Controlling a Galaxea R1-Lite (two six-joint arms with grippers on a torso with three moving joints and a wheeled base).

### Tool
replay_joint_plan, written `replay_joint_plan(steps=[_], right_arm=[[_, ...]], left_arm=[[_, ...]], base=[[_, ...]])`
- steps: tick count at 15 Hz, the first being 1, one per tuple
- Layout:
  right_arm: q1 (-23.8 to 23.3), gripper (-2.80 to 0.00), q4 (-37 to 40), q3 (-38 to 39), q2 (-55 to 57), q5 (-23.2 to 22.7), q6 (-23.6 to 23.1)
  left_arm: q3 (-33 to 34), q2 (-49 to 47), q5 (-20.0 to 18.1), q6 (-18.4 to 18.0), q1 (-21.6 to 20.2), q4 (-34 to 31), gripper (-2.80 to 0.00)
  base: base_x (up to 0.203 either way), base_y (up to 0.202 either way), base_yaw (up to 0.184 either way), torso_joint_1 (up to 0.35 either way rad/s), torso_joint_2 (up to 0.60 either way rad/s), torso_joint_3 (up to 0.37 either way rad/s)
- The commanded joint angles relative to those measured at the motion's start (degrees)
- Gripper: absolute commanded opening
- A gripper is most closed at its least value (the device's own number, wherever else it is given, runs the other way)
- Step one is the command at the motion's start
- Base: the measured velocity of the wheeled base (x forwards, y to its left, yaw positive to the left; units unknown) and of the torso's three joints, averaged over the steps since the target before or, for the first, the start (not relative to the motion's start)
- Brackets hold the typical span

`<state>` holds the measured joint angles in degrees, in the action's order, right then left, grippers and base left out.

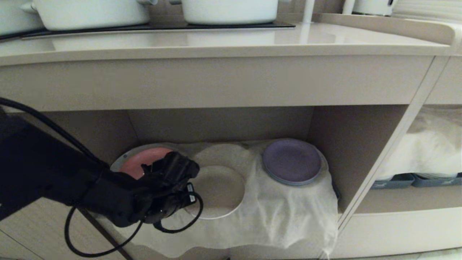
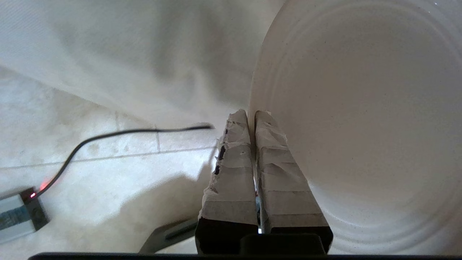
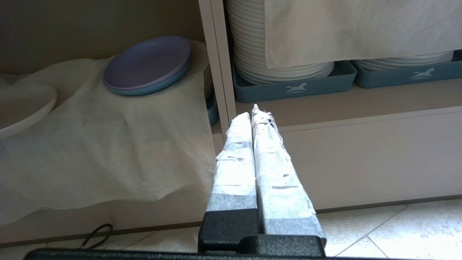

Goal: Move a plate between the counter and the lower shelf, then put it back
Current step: Pick up the plate in the cupboard, then put the plate

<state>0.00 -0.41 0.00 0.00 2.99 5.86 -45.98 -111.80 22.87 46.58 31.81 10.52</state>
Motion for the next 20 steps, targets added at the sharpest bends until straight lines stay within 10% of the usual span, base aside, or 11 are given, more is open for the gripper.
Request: replay_joint_plan(steps=[1,20], right_arm=[[0.0,-2.8,-0.02,0.0,0.0,0.07,0.02],[0.0,-2.8,-0.02,0.0,0.0,0.0,0.02]], left_arm=[[2.05,2.41,0.16,0.27,0.15,0.15,-2.8],[11.79,11.78,-0.37,9.14,2.91,0.38,-2.8]], base=[[0.0,0.0,0.0,0.0,0.0,0.0],[0.0,0.0,0.0,0.0,0.0,0.0]])
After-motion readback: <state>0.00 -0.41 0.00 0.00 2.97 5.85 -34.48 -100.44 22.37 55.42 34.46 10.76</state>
